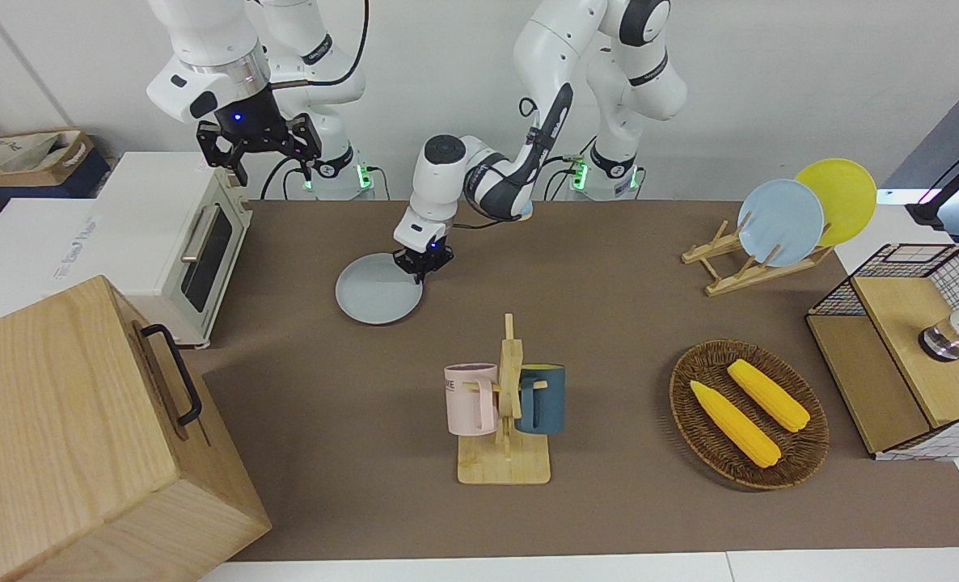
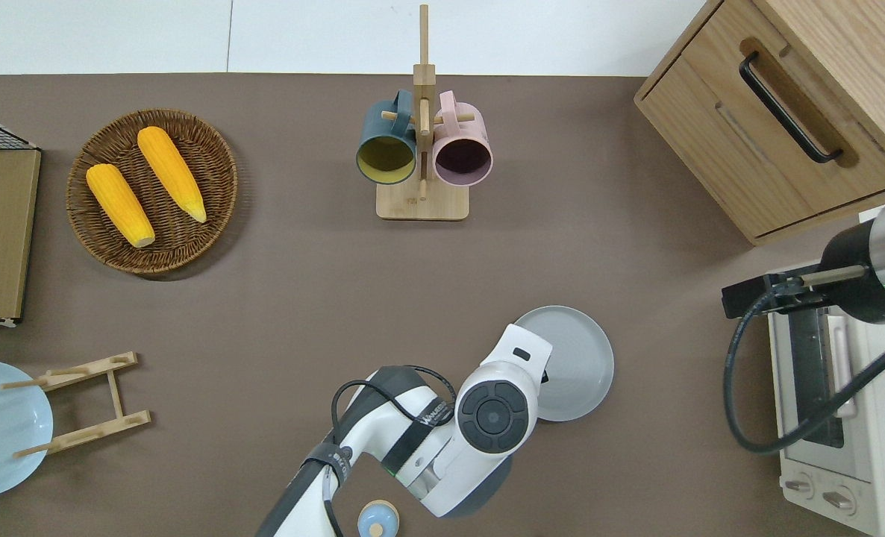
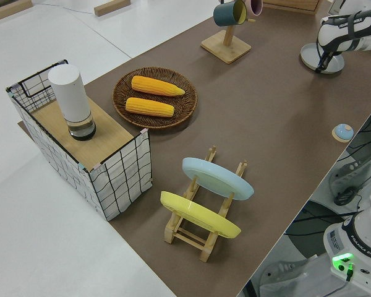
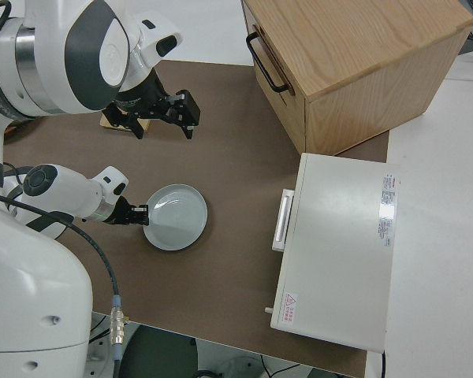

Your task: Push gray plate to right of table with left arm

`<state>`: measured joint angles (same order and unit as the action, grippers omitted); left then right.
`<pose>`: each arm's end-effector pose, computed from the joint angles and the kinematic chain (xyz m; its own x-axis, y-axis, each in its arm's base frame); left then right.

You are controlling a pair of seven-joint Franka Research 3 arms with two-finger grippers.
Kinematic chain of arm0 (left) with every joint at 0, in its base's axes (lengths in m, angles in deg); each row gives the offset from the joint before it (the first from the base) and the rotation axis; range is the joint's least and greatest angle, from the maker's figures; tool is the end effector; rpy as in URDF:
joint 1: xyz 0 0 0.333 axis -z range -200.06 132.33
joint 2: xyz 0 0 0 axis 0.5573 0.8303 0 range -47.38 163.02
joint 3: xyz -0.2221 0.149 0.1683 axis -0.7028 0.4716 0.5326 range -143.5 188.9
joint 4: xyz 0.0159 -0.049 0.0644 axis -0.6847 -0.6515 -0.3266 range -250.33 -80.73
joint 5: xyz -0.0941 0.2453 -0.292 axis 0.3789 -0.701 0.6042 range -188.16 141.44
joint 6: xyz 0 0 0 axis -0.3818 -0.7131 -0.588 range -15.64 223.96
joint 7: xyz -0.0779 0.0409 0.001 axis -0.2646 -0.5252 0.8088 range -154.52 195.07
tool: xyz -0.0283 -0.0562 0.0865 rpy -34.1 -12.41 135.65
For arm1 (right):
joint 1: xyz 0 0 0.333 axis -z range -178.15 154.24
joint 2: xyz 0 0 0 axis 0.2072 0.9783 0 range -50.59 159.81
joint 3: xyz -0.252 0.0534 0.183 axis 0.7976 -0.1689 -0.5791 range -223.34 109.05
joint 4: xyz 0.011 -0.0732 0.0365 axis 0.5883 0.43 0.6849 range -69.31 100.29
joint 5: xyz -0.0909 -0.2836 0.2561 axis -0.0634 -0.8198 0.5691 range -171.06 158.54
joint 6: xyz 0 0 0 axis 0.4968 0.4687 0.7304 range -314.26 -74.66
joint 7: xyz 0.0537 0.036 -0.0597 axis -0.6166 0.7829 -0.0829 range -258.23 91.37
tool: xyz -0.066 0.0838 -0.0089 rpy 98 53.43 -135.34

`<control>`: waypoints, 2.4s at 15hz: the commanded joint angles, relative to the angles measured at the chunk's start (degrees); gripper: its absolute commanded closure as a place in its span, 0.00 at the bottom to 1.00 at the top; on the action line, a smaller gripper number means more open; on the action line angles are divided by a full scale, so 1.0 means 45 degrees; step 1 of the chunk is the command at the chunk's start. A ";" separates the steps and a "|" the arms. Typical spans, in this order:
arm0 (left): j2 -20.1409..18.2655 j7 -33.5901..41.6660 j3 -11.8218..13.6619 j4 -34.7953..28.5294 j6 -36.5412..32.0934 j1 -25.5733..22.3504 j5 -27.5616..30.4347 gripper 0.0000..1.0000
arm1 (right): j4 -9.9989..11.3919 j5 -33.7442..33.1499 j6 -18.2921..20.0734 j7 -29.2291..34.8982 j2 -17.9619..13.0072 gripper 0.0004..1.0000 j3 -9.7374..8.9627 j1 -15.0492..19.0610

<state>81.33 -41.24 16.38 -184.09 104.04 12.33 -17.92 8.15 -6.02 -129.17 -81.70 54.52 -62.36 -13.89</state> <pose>0.3962 -0.5079 0.2988 0.9709 0.2396 -0.0072 0.2351 -0.9462 0.2225 0.5309 0.0671 0.6574 0.9926 0.0947 -0.0762 0.0949 -0.9955 -0.0020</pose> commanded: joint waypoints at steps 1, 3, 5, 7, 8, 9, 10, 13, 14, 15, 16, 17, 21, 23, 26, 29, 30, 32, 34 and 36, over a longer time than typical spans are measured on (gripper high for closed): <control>0.1297 -0.0587 0.0096 0.1291 -0.0104 0.0573 -0.0114 1.00 | -0.0012 0.0102 0.0152 -0.0013 -0.0096 0.02 -0.0071 0.0138; 0.1493 -0.0667 0.0116 0.1605 -0.0104 0.0730 -0.0095 0.98 | -0.0012 0.0102 0.0152 -0.0013 -0.0096 0.02 -0.0051 0.0138; 0.1474 -0.0667 0.0116 0.1665 -0.0163 0.0730 -0.0095 0.84 | 0.0007 0.0102 0.0152 -0.0032 -0.0096 0.02 -0.0071 0.0138; 0.1396 -0.0667 0.0232 0.2401 -0.1579 0.0576 -0.0114 0.55 | 0.0007 0.0102 0.0152 -0.0032 -0.0096 0.02 -0.0071 0.0138; 0.1299 -0.0570 0.0310 0.2736 -0.2517 0.0516 -0.0114 0.45 | 0.0007 0.0102 0.0152 -0.0013 -0.0096 0.02 -0.0071 0.0138; 0.1124 -0.0492 0.0388 0.2758 -0.2758 0.0496 -0.0134 0.44 | 0.0007 0.0102 0.0152 -0.0032 -0.0096 0.02 -0.0071 0.0138; 0.0813 -0.0162 0.0505 0.2643 -0.2896 0.0399 -0.0114 0.40 | 0.0007 0.0121 0.0152 -0.0032 -0.0096 0.02 -0.0071 0.0138; -0.0026 0.1008 0.0584 0.2098 -0.3756 -0.0165 -0.0114 0.35 | 0.0007 0.0102 0.0152 -0.0032 -0.0096 0.02 -0.0051 0.0138; -0.0455 0.1419 0.0584 0.1650 -0.3892 -0.0381 -0.0114 0.35 | -0.0012 0.0121 0.0152 -0.0013 -0.0096 0.02 -0.0051 0.0138; -0.0982 0.1965 0.0584 0.1143 -0.4029 -0.0692 -0.0095 0.35 | 0.0007 0.0102 0.0152 -0.0032 -0.0096 0.02 -0.0071 0.0138; -0.1586 0.2647 0.0584 0.0635 -0.4224 -0.1179 -0.0095 0.35 | -0.0012 0.0102 0.0152 -0.0032 -0.0096 0.02 -0.0071 0.0138; -0.2250 0.3427 0.0584 0.0050 -0.4283 -0.1628 -0.0075 0.33 | 0.0007 0.0102 0.0152 -0.0013 -0.0096 0.02 -0.0071 0.0138; -0.4089 0.6279 0.0604 -0.1147 -0.5880 -0.3542 0.0061 0.29 | 0.0007 0.0102 0.0152 -0.0032 -0.0096 0.02 -0.0071 0.0138; -0.4403 0.7277 0.0604 -0.1148 -0.6565 -0.4344 0.0062 0.27 | 0.0007 0.0102 0.0152 -0.0032 -0.0096 0.02 -0.0051 0.0138; -0.5126 0.9737 0.0604 -0.1011 -0.7972 -0.6179 0.0101 0.21 | -0.0012 0.0102 0.0152 -0.0032 -0.0096 0.02 -0.0051 0.0138; -0.5420 1.1556 0.0624 -0.0059 -0.9338 -0.7857 0.0004 0.09 | 0.0007 0.0102 0.0152 -0.0032 -0.0096 0.02 -0.0051 0.0138; -0.5401 1.1908 0.0624 0.0256 -0.9594 -0.8289 -0.0016 0.02 | 0.0007 0.0102 0.0152 -0.0032 -0.0096 0.02 -0.0071 0.0138; -0.5420 1.2883 0.0663 0.0647 -0.9791 -0.9128 -0.0113 0.01 | 0.0007 0.0102 0.0152 -0.0032 -0.0096 0.02 -0.0071 0.0138; -0.5401 1.3355 0.0759 0.1718 -1.0512 -0.9639 -0.0173 0.01 | 0.0007 0.0102 0.0152 -0.0032 -0.0096 0.02 -0.0071 0.0138; -0.5304 1.3396 0.0915 0.2423 -1.0534 -0.9660 -0.0173 0.01 | -0.0012 0.0102 0.0152 -0.0013 -0.0096 0.02 -0.0071 0.0138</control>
<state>56.84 17.93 20.06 -178.65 59.29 -30.38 -18.03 8.15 -6.02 -129.17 -81.70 54.52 -62.37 -13.89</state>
